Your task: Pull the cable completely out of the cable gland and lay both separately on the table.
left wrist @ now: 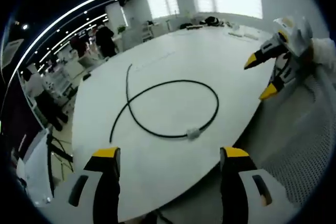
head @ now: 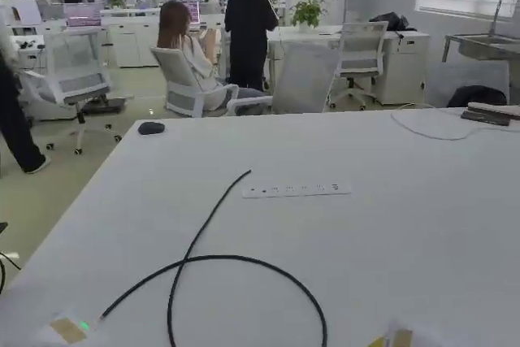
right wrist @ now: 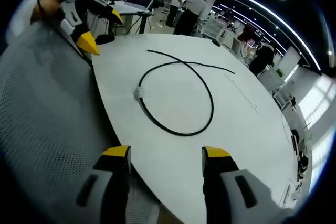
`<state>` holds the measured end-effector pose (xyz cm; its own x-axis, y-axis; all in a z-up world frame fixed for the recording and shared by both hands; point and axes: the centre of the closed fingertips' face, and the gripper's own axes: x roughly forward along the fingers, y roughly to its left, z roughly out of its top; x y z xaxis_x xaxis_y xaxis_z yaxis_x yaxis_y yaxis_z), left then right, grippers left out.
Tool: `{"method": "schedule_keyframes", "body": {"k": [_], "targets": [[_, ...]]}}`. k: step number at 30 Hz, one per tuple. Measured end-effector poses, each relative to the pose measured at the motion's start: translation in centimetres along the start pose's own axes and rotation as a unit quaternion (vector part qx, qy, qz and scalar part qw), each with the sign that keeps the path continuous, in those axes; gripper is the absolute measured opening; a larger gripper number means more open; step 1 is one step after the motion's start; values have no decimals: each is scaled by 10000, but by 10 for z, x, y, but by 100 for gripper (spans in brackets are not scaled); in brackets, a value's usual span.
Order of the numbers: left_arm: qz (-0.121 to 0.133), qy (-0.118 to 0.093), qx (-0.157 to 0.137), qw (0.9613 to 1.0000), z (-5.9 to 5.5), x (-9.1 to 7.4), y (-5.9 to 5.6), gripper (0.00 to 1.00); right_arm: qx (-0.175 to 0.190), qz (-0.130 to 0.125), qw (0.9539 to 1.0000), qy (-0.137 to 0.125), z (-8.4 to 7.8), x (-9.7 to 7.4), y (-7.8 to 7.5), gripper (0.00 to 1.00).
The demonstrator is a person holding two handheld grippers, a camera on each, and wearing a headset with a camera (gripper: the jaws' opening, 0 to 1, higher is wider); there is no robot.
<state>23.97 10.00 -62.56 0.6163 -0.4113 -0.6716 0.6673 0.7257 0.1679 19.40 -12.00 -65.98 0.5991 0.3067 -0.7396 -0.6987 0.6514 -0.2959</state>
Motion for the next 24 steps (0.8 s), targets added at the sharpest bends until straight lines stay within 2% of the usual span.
{"method": "schedule_keyframes", "body": {"k": [2,5,8,11,13,15,17,18,20,24], "targets": [[58,18,-17,10000,-1,-1,2,74,-72,52,10000,-22,1,0,3,51],[211,-60,-125,9997,1,-3,9,75,-101,121,9999,11,0,2,5,51],[289,-76,-205,9993,1,-5,14,75,-105,93,9999,-13,2,1,4,51],[157,-126,-192,9996,4,-4,9,74,-71,12,10000,-29,3,0,1,52],[28,-103,-38,9999,3,-2,2,73,-72,-31,10000,-8,2,-1,-1,52],[153,-76,75,9998,2,-3,8,71,-118,2,9999,-19,4,0,1,51],[335,-115,-138,9993,1,-6,19,71,-122,71,9998,-104,9,0,4,52],[341,-144,-248,9990,2,-6,21,71,-145,79,9998,-117,10,0,5,51],[314,-191,-286,9989,4,-7,20,72,-209,76,9997,-67,8,0,5,51],[261,-159,3,9995,4,-6,11,72,-158,69,9999,-8,4,1,3,51]]}}
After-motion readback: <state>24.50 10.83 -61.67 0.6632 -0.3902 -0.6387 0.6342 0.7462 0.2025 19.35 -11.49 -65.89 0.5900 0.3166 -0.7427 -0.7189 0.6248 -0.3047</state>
